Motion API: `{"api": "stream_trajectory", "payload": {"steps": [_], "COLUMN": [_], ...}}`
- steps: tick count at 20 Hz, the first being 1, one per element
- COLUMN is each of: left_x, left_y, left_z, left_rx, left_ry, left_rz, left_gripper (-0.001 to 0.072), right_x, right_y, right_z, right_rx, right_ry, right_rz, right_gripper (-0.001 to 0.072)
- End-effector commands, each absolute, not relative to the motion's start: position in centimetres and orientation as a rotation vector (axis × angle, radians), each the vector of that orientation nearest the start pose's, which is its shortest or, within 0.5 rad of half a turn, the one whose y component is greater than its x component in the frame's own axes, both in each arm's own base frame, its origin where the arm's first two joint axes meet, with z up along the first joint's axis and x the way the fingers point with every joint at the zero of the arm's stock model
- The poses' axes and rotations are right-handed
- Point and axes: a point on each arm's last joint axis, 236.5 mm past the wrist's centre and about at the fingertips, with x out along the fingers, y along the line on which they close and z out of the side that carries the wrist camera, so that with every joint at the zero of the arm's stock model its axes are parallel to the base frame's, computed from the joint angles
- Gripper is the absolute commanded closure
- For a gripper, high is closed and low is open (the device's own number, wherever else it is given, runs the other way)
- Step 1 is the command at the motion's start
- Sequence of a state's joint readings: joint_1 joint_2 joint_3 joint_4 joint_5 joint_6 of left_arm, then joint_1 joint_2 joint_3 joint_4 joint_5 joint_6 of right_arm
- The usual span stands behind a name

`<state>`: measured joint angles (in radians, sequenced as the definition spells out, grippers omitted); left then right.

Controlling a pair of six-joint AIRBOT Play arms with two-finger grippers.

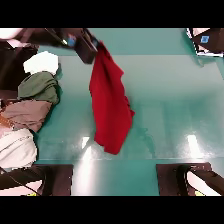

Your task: Fold the shirts.

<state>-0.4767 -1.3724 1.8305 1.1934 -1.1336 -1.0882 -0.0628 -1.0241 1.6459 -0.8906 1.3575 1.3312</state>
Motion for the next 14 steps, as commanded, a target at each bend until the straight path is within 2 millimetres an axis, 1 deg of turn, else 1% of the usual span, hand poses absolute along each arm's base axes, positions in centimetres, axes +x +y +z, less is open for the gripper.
{"api": "stream_trajectory", "payload": {"steps": [1,2,3,4,5,7,9,11,13,14], "left_x": [39.3,39.1,39.4,40.0,40.7,41.6,42.7,44.8,46.9,48.0], "left_y": [-28.2,-27.0,-25.6,-24.1,-22.9,-21.7,-21.1,-20.0,-18.7,-18.3], "left_z": [16.6,14.9,14.1,14.0,14.5,15.0,14.5,12.8,9.6,7.9], "left_rx": [0.289,0.326,0.355,0.373,0.359,0.280,0.190,0.101,0.003,-0.060], "left_ry": [0.843,0.899,0.935,0.944,0.932,0.928,0.932,0.945,1.006,1.028], "left_rz": [-0.827,-0.794,-0.733,-0.676,-0.638,-0.623,-0.621,-0.571,-0.513,-0.505], "left_gripper": [0.0463,0.0108,0.0032,0.0039,0.0039,0.0039,0.0038,0.0038,0.0038,0.0038], "right_x": [34.0,33.9,33.9,33.9,33.8,33.6,33.4,33.0,32.5,32.2], "right_y": [12.7,12.7,12.7,12.7,12.7,12.8,12.8,12.8,12.8,12.9], "right_z": [29.4,28.3,27.1,26.0,25.0,22.8,20.7,18.7,16.8,15.8], "right_rx": [0.181,0.190,0.201,0.212,0.225,0.247,0.269,0.290,0.311,0.323], "right_ry": [0.710,0.740,0.772,0.801,0.828,0.882,0.935,0.986,1.037,1.062], "right_rz": [0.615,0.616,0.616,0.615,0.616,0.614,0.612,0.607,0.604,0.606], "right_gripper": [0.0700,0.0700,0.0700,0.0700,0.0700,0.0700,0.0700,0.0700,0.0700,0.0700]}}
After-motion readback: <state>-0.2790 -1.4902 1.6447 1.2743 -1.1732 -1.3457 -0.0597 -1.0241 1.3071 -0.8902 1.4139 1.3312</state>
